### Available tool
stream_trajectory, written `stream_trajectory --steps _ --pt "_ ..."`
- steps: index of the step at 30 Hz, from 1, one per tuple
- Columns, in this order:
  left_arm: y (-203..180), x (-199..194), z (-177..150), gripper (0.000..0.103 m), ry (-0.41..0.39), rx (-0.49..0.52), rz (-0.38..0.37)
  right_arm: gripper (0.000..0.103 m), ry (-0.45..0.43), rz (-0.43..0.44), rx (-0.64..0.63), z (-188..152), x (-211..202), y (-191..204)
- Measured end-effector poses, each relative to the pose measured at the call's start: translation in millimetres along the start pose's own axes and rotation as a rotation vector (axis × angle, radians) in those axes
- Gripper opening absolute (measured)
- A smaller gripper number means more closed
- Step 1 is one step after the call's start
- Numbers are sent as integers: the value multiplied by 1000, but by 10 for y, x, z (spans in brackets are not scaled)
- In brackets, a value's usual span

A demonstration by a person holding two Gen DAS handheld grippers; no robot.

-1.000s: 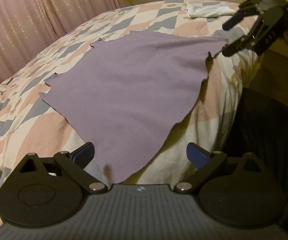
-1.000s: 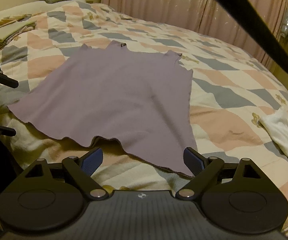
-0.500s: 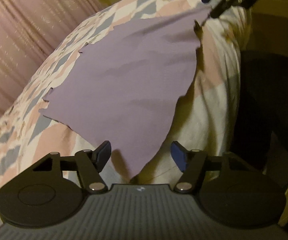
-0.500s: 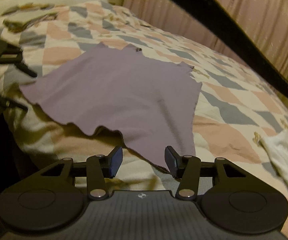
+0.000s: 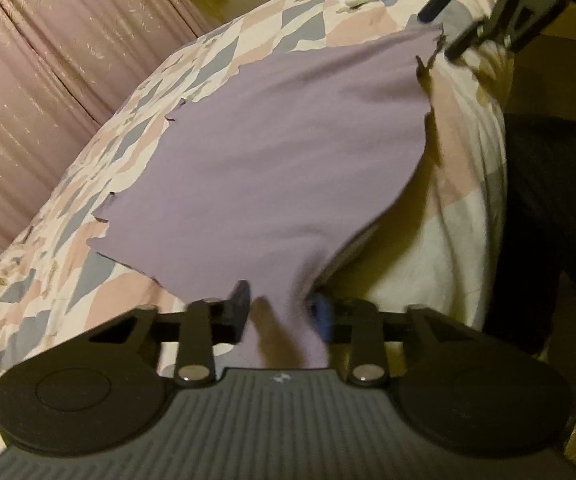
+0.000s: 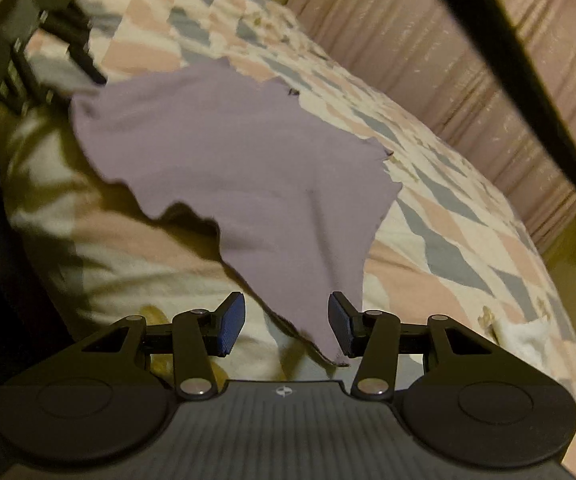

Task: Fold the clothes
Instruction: 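Lift the held side edge with both grippers and fold it over the top lengthwise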

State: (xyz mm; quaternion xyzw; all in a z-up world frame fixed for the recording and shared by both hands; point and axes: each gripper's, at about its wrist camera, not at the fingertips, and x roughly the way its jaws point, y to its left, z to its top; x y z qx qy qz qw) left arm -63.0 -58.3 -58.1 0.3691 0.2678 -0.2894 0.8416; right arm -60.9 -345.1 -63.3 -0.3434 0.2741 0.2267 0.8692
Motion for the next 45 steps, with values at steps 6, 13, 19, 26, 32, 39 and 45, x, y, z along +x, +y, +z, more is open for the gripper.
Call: stream_trajectory --steps 6,13,19,26,32,39,45 --pt "177 -169 48 3 -52 -88 28 45 -38 29 -81 109 212 131" --pt "462 -316 89 3 -70 -140 65 37 -16 -67 -263 -77 418 80" --pt "431 -242 87 3 -46 -100 57 13 2 -148 -372 -287 549 -15" --pt "385 -414 54 2 -51 -62 35 2 -17 -153 -428 -286 527 66" --pt "224 -817 -57 0 -62 -29 3 2 -38 -178 -349 -208 75 25" --pt "-8 -1236 -152 0 -57 -19 -51 2 -40 -163 -288 -194 -422 278" --pt "-120 -1411 -152 0 -54 9 -135 2 1 -159 -283 -249 -818 445"
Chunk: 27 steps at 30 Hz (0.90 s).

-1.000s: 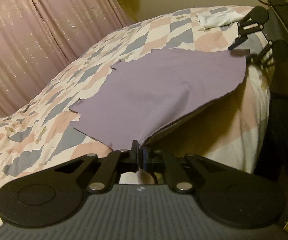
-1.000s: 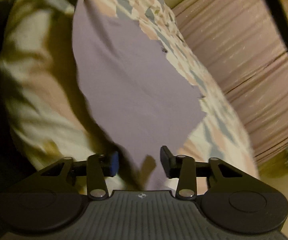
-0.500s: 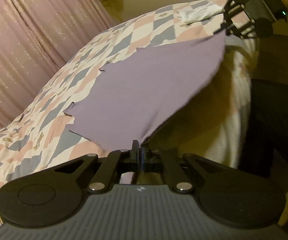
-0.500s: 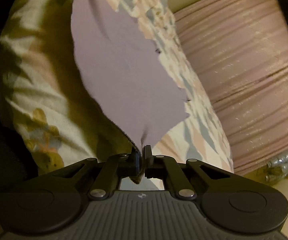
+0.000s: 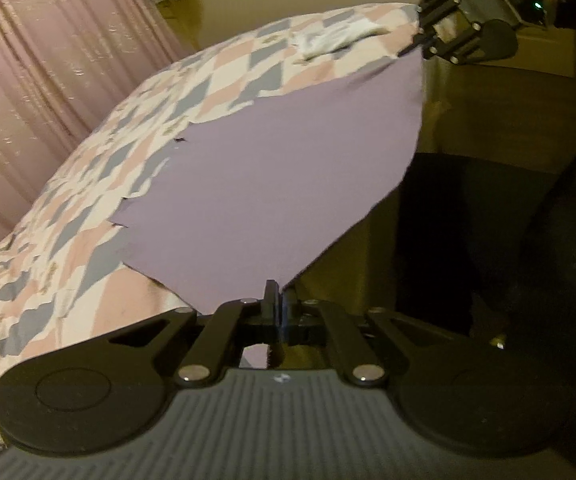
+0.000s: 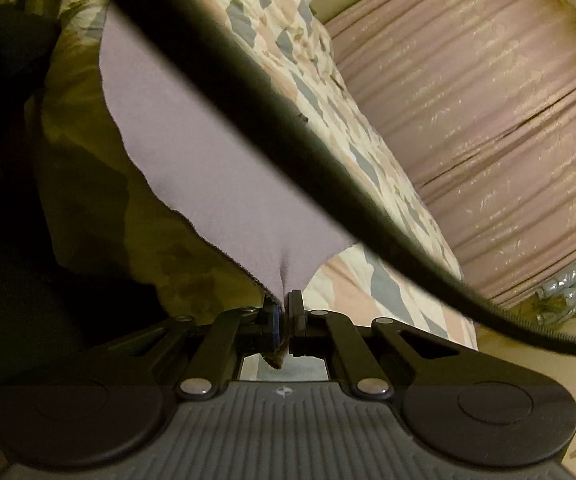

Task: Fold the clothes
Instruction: 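Lift the held side edge with both grippers and fold it over the top lengthwise, then open both grippers to release the lengthwise-folded top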

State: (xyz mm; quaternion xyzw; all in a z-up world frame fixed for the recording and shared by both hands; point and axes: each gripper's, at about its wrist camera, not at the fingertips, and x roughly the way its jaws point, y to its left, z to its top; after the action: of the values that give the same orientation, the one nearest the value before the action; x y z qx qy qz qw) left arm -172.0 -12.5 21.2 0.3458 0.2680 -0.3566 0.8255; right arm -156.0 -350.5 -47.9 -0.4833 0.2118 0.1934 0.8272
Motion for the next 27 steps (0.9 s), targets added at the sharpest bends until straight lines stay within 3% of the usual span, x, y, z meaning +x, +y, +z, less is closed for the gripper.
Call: stream_trajectory --steps 8,14,21,27 --pt "259 76 25 0 0 -65 -32 2 27 80 -7 71 -76 -71" --pt "1113 502 238 0 -24 -123 -19 2 17 187 67 273 356 -819" --pt "2404 1448 345 0 14 -280 -99 2 87 357 244 595 1717 -1891" --pt "3153 2354 172 5 65 -449 -192 3 167 490 373 668 2858 -2228"
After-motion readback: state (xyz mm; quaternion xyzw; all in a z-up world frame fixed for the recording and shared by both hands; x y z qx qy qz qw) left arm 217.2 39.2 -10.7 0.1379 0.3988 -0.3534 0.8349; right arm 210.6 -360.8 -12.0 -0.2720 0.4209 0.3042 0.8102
